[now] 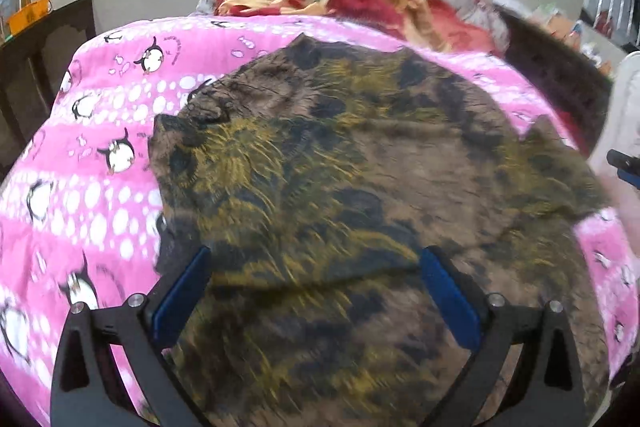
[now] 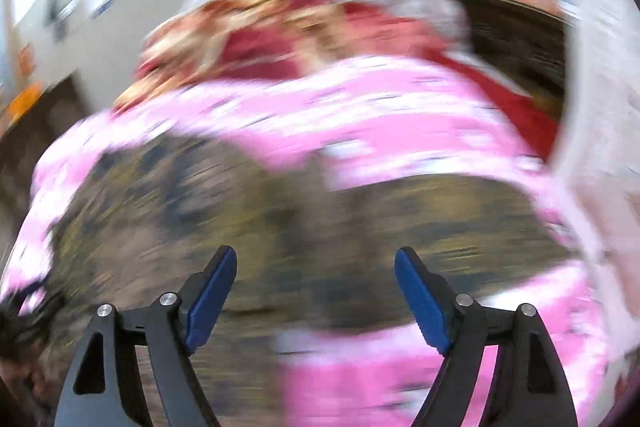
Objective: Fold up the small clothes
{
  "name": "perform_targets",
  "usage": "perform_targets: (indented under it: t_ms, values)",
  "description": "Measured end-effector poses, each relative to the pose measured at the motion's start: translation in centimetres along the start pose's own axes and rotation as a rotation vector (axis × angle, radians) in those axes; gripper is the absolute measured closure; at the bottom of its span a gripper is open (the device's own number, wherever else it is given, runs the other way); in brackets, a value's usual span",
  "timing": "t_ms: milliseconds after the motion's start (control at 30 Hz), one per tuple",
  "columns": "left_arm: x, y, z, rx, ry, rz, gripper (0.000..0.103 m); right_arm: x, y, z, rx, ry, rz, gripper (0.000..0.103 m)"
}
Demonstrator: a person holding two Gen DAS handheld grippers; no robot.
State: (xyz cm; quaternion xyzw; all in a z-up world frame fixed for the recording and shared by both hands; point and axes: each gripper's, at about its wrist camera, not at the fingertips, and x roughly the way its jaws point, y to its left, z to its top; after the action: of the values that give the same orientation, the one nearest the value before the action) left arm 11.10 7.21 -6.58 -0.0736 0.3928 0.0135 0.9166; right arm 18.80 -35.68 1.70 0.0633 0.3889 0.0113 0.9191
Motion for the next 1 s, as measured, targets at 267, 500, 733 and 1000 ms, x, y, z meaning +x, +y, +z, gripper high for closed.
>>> perform_targets:
  t_ms: [267,500,733,1000]
  values:
    - [2.8,-1.7,-2.1,0.045,0.073,0.072,0.0,2.4,-22.2,-2.6,0.75,0.086,0.183,0.031]
    - [2.7,-1.4,-2.2,0.042,0.076,0.072,0.0,6.2,-24.7,-3.0,0.855,0.042,0.25,0.052]
    - [2.7,-1.4,-2.3,0.04,0.075,0.068,0.0,6.4,-24.6,-1.5,0.799,0.063,0.161,0.097]
    - [2.6,-1.3,-2.2,0.032,0.073,0.058,0.0,-8.5,-16.2,11.3,0.381,-0.247,0.084,0.098]
